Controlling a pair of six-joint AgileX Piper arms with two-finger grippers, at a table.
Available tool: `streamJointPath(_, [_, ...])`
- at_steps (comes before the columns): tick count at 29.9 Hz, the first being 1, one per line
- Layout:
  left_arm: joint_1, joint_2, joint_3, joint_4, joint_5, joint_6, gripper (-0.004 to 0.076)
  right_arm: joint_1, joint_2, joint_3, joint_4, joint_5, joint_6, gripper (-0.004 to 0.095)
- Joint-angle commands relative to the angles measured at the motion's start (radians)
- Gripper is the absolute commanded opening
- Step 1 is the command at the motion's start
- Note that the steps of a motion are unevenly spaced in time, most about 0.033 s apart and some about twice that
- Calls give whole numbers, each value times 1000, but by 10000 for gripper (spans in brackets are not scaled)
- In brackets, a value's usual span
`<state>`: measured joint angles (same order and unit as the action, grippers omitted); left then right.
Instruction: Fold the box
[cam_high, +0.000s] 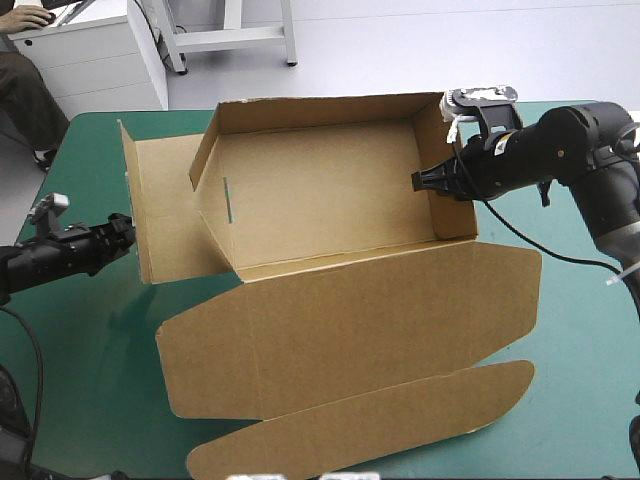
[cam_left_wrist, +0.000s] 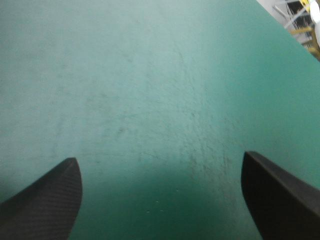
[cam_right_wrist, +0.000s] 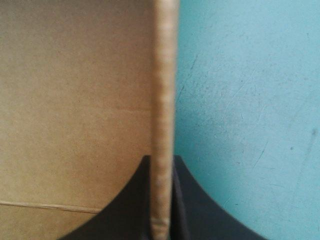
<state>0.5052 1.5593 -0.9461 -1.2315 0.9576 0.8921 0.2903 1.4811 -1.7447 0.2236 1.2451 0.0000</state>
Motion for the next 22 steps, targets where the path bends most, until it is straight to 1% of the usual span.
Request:
streamJointPath(1, [-101, -36, -25, -81, 18, 41, 611, -1, -33, -33, 33, 9, -16, -1])
streamJointPath(4, [-173, -36, -44, -98, 33, 42, 608, -1, -13, -33, 33, 9, -32, -1])
streamJointPath(8, [-228, -36, -115, -95, 127, 42, 608, -16, 19, -33, 24, 0, -42, -1])
streamJointPath(14, [-274, -36, -217, -118, 234, 26, 608, -59, 40, -33, 20, -21, -42, -1])
streamJointPath(22, [-336, -36, -235, -158, 325, 23, 608, -66, 62, -33, -9, -30, -42, -1])
